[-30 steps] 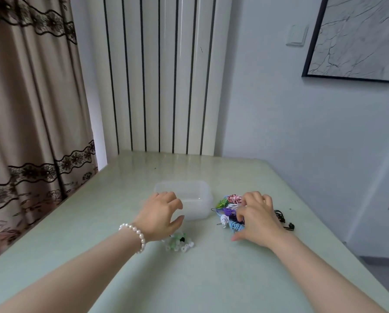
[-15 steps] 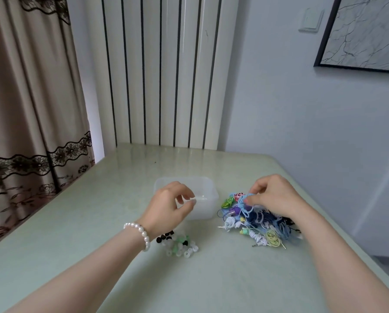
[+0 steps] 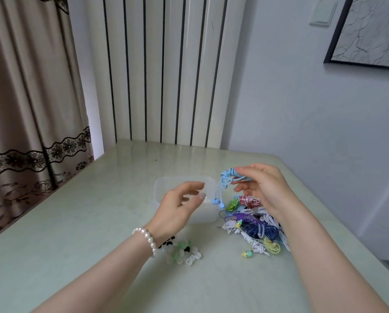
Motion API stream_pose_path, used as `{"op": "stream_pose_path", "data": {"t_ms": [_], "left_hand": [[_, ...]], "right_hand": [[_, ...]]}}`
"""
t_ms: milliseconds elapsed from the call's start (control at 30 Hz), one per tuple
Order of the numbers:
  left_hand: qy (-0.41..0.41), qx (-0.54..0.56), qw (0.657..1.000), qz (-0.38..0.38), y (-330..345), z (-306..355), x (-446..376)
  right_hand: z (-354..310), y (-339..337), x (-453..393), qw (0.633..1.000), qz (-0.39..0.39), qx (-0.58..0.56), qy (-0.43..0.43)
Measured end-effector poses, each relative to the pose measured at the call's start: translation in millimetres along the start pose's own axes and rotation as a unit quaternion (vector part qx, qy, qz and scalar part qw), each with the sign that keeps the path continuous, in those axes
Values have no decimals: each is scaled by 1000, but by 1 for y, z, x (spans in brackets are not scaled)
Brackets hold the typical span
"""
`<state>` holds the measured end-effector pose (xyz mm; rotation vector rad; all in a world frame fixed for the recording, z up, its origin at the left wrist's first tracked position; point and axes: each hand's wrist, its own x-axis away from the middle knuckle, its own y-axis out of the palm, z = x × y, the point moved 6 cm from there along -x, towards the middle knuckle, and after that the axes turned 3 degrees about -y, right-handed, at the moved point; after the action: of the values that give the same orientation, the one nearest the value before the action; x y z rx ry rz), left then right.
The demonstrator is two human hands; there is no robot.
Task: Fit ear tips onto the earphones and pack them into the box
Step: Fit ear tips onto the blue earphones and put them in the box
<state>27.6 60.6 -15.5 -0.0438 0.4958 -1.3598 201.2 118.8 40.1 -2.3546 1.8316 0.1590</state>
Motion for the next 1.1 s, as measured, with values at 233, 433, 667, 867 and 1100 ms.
{"op": "stream_pose_path", "data": {"t_ms": [233, 433, 667, 867, 1100], "left_hand": [[-105, 236, 962, -87, 8, 15, 6], [-188, 316, 924, -104, 1, 1, 18], [-194, 319, 926, -47, -14, -16, 14], [-184, 310, 930, -76, -1, -15, 17], [-216, 265, 932, -121, -4, -12, 19]], "right_hand": [[16, 43, 18, 966, -126, -223, 39], [33, 37, 11, 970, -108, -215, 45], [52, 61, 24, 956, -277, 44, 90], [58, 80, 28, 980, -198, 15, 26], [46, 65, 22, 978, -171, 114, -32]]}}
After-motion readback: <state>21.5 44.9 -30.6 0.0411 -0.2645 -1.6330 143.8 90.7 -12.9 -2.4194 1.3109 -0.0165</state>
